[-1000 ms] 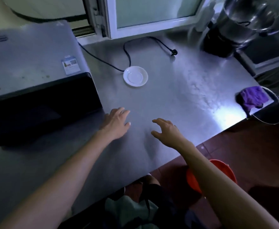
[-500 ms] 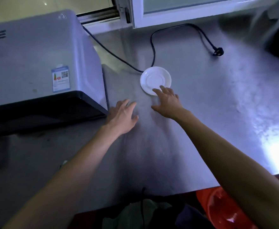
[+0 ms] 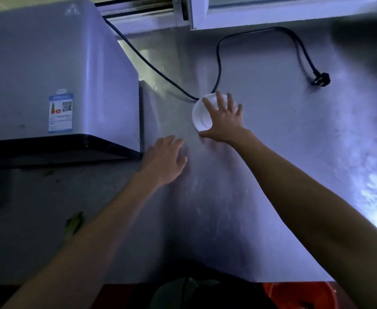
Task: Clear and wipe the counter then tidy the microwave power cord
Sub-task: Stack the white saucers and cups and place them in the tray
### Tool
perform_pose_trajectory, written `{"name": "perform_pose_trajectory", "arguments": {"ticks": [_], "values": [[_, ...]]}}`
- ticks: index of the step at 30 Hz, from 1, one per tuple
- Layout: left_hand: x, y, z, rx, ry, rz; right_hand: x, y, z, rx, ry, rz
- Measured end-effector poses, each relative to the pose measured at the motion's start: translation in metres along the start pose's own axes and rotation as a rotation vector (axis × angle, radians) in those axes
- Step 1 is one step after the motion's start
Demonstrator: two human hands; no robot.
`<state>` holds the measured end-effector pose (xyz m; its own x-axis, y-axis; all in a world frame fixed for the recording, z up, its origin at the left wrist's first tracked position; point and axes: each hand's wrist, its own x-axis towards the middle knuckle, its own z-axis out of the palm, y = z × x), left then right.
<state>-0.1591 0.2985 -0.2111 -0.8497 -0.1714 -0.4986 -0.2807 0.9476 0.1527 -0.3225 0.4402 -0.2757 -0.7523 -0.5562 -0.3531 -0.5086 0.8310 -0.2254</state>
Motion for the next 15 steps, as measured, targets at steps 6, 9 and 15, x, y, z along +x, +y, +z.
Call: {"name": "perform_pose_trajectory", "arguments": {"ticks": [6, 9, 15], "values": [[-0.009, -0.004, 0.008, -0.005, 0.016, -0.004, 0.012, -0.004, 0.000, -0.029, -0.061, 0.005], [-0.018, -0.007, 0.012, -0.028, 0.029, -0.016, 0.006, -0.008, 0.003, -0.058, -0.050, 0.004], [-0.052, -0.018, 0.026, -0.135, 0.074, -0.047, -0.036, -0.028, 0.012, 0.011, -0.025, -0.016]]}}
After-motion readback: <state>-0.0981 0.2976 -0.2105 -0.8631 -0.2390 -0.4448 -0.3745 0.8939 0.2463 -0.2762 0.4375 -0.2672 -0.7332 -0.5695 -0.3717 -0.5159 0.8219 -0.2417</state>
